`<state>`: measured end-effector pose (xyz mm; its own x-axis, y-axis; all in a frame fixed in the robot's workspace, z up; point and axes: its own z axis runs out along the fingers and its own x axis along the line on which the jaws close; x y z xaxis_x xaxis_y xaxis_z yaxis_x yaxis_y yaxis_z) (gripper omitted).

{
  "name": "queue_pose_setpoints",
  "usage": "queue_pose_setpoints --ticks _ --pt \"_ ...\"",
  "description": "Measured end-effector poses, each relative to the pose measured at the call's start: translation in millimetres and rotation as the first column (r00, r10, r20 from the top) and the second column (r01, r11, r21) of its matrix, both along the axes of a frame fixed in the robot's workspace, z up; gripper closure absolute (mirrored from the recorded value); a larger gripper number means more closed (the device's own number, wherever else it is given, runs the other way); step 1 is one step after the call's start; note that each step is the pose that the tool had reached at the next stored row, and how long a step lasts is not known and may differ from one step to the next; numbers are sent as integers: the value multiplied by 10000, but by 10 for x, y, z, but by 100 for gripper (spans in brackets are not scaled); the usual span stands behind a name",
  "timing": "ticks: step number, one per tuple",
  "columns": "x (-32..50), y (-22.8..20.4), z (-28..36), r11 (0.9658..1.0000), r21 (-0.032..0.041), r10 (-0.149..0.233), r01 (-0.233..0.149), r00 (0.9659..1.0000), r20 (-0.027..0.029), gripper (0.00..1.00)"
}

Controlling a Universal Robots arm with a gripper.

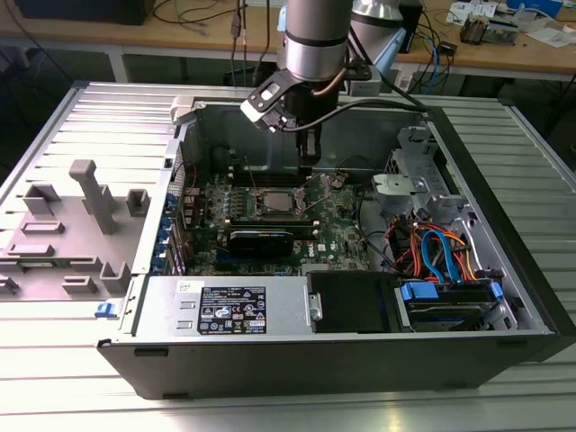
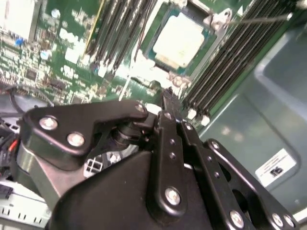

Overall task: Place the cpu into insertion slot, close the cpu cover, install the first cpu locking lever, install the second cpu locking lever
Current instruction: 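Close the cpu cover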

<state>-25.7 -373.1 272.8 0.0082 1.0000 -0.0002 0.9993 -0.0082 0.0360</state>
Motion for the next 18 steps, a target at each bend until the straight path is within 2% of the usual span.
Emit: queue_pose_setpoints --ticks 9,18 --pt "223 1 -21 10000 -36 1 -1 10000 -1 89" --pt "373 2 -59 10000 -35 7 -7 10000 0 89"
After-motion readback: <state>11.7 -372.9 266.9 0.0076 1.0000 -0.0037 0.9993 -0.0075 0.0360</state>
